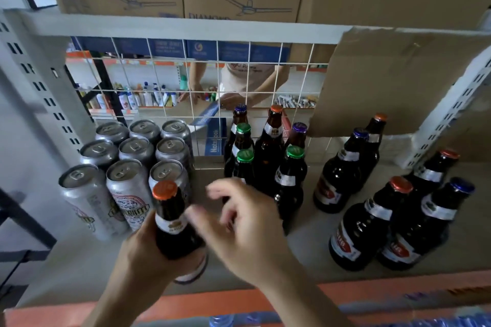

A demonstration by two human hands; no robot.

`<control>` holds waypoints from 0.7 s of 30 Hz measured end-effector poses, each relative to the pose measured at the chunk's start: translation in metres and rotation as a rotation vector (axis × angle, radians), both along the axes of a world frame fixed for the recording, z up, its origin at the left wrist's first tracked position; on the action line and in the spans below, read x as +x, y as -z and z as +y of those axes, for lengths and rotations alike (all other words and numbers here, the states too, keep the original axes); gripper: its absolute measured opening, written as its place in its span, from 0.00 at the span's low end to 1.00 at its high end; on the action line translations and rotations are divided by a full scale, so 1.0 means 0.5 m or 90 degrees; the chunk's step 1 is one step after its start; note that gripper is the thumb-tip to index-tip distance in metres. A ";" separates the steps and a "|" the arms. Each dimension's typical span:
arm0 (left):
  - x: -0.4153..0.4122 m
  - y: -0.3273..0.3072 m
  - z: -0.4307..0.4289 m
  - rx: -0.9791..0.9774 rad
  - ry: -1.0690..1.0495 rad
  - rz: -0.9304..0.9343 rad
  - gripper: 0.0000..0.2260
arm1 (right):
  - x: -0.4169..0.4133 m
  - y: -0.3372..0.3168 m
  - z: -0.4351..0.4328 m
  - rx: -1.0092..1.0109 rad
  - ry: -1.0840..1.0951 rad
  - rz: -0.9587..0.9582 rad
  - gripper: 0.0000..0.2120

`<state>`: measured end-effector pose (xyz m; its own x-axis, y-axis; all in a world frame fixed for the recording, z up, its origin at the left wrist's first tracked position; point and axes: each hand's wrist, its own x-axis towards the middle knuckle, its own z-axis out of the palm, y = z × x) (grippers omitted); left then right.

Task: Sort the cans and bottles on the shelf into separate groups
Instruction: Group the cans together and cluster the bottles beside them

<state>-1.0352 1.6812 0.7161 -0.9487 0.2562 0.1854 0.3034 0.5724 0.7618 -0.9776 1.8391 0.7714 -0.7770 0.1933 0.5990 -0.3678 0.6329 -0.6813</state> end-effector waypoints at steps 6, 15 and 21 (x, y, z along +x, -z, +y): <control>-0.015 0.010 0.016 0.006 -0.021 -0.049 0.22 | 0.009 0.079 0.120 -0.120 0.368 0.070 0.03; -0.006 -0.006 0.019 -0.012 -0.005 -0.056 0.28 | 0.000 0.099 0.150 -0.076 0.371 -0.108 0.30; 0.026 -0.042 0.019 0.008 -0.098 0.122 0.37 | -0.020 0.123 0.174 -0.115 0.298 -0.256 0.31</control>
<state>-1.0220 1.6905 0.7372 -0.9233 0.1074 0.3688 0.3535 0.6134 0.7062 -0.9877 1.9260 0.7102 -0.7431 0.6371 0.2047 0.2265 0.5273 -0.8190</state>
